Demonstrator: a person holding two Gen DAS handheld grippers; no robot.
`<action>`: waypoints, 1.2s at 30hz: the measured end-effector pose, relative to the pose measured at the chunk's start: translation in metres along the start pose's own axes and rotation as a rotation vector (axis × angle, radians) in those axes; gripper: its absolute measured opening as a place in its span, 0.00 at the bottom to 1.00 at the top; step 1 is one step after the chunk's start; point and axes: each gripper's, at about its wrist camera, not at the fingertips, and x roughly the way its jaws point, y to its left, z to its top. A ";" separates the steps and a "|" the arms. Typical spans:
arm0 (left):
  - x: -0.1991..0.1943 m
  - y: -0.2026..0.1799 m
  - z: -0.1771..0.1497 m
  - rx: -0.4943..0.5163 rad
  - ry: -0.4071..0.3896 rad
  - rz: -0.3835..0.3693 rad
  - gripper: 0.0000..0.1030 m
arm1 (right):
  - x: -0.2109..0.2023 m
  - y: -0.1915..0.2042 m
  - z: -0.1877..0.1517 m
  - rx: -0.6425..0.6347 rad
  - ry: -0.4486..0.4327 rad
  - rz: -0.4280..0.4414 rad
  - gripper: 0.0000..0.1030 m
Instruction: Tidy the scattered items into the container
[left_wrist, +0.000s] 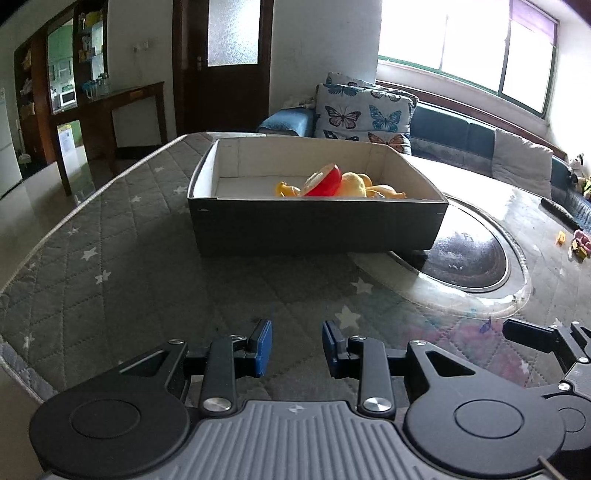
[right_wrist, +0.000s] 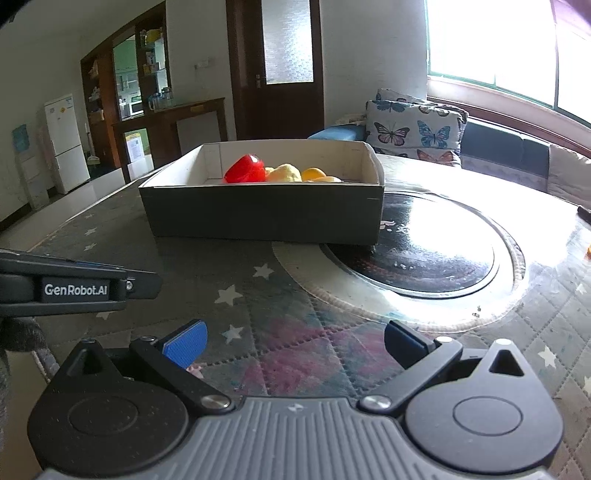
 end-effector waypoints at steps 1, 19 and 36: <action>0.000 0.000 0.000 0.003 -0.002 0.003 0.31 | 0.000 -0.001 0.000 0.002 0.000 -0.002 1.00; -0.002 -0.004 -0.001 0.024 -0.011 0.021 0.32 | -0.005 -0.003 -0.001 0.018 -0.022 -0.012 1.00; 0.001 -0.006 0.004 0.044 -0.024 0.040 0.32 | 0.000 0.000 0.004 0.002 -0.034 -0.003 1.00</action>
